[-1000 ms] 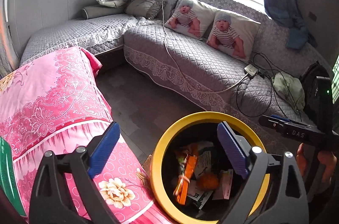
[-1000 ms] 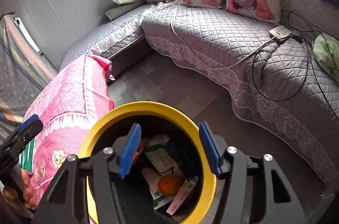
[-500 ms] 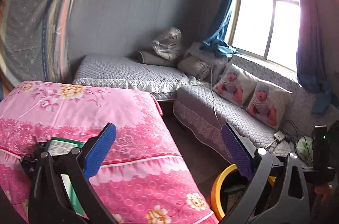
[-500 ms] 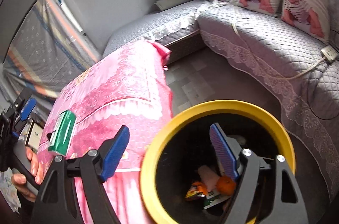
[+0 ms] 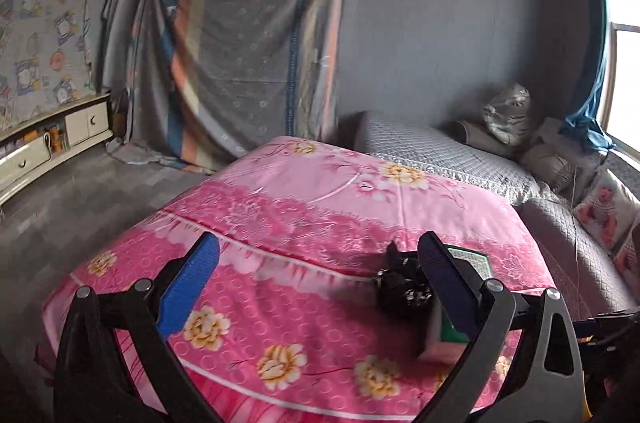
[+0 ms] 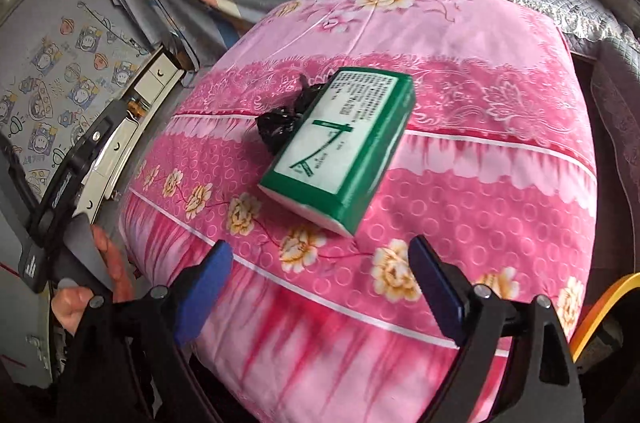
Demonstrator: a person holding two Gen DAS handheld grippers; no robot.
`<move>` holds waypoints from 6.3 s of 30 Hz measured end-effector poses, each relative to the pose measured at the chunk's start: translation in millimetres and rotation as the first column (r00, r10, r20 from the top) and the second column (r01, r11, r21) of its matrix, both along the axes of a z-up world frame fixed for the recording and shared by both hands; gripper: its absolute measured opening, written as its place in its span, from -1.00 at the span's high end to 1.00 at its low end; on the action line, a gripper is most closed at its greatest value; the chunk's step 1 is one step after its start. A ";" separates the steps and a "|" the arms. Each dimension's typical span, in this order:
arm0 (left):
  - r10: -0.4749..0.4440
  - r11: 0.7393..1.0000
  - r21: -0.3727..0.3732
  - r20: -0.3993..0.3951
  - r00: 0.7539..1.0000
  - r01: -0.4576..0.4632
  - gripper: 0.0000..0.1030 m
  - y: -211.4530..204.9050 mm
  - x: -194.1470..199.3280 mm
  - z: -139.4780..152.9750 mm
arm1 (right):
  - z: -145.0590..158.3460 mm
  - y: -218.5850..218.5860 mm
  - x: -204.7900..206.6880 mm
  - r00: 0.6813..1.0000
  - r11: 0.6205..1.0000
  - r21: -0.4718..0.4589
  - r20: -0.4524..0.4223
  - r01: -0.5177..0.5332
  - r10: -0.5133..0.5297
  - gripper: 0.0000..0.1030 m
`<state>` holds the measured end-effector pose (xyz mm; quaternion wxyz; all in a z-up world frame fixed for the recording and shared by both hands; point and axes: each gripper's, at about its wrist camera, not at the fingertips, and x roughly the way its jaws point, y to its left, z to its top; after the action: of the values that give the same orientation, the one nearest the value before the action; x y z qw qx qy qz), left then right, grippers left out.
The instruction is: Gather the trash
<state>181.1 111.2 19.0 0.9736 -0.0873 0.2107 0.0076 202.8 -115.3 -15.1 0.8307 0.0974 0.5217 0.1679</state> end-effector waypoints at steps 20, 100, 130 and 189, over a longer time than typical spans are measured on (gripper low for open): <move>-0.022 0.999 -0.025 -0.031 0.999 0.022 -0.84 51.8 -15.2 -23.0 | -55.6 55.5 102.0 0.944 0.963 -0.259 -0.291 0.077 -0.154 -0.83; -0.369 0.913 0.164 -0.060 0.927 0.374 0.32 -145.9 -45.9 52.2 | 30.1 -156.0 -102.3 0.974 0.922 0.372 0.141 0.112 -0.175 -0.57; -0.851 0.459 0.073 -0.250 0.462 0.885 0.31 -446.9 -68.5 -22.3 | -50.0 -361.5 -235.0 0.639 0.648 0.167 0.111 0.743 -0.762 -0.57; -0.090 0.985 0.159 0.121 0.989 0.070 -0.84 -62.6 -146.1 3.0 | 34.9 -17.2 -192.2 0.608 0.764 -0.163 0.715 0.625 -0.346 -0.85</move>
<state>35.0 48.6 22.0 0.9884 -0.0033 0.1502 -0.0208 10.6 -132.5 19.8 0.9718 0.0038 0.1765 -0.1563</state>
